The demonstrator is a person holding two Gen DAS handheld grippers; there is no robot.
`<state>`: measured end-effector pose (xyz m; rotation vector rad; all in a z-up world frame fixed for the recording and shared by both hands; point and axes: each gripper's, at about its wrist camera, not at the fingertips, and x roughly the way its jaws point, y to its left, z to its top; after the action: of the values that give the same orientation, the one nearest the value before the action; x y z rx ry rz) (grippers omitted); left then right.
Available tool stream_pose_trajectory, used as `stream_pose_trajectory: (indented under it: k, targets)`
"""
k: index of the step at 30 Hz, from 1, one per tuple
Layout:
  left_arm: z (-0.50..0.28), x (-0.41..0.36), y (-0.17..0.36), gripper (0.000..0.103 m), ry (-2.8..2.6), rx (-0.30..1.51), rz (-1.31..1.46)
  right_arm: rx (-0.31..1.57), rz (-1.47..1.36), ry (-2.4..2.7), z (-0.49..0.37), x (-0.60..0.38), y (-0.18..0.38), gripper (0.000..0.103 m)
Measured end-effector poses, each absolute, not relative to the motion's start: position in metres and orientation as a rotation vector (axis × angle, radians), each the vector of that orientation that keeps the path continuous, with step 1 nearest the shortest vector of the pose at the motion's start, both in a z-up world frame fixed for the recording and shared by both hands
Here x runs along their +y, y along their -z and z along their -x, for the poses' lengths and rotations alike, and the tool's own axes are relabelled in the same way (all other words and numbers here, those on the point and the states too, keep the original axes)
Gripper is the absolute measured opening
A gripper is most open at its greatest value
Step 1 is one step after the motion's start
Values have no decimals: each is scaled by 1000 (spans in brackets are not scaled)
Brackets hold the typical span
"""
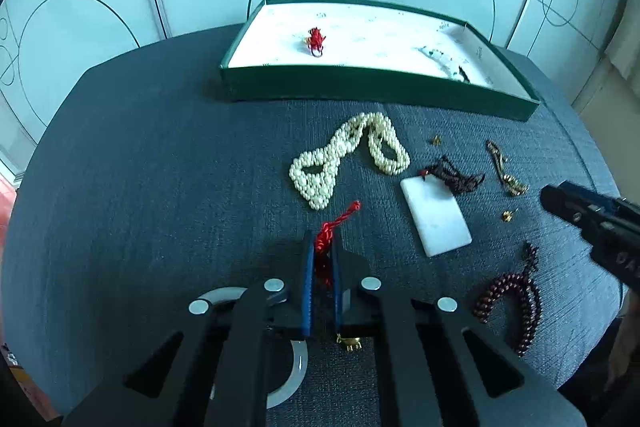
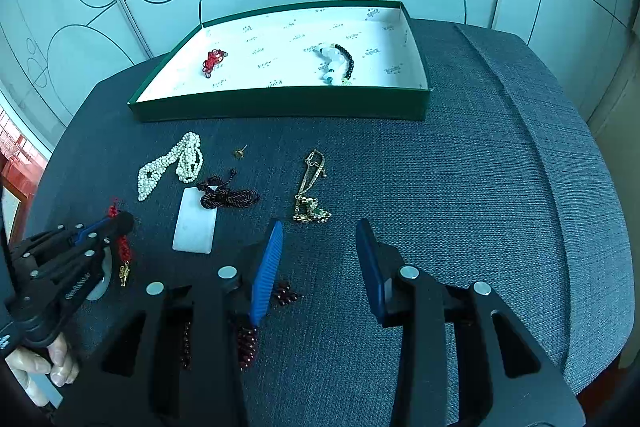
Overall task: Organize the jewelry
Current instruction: 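Grasp the red bead string with the left gripper while the right grasps the gold chain brooch, then carry both pieces into the green box while both grippers open to drop them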
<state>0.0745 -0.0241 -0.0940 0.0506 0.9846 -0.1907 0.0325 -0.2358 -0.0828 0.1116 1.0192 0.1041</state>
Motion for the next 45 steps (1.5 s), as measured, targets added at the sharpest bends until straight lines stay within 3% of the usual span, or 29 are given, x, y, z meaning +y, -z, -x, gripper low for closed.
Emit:
stream_pose_trajectory:
  k: [15,17,18,22,45]
  targets:
    - [-80,-16,88,7,175,968,-29,1044,-48,-101,-56,-218,104,38]
    - [-80,-16,88,7,176,968,-26,1044,-32,-92,-55,-218,105,32]
    - [-80,-16,88,7,176,968,-26,1042,-3,-76,-54,-217,105,25]
    - [-80,-15,89,7,173,970,-22,1033,26,-75,-53,-215,106,19]
    - [-79,-13,73,7,175,940,-1,919,-53,-88,-41,-225,70,19]
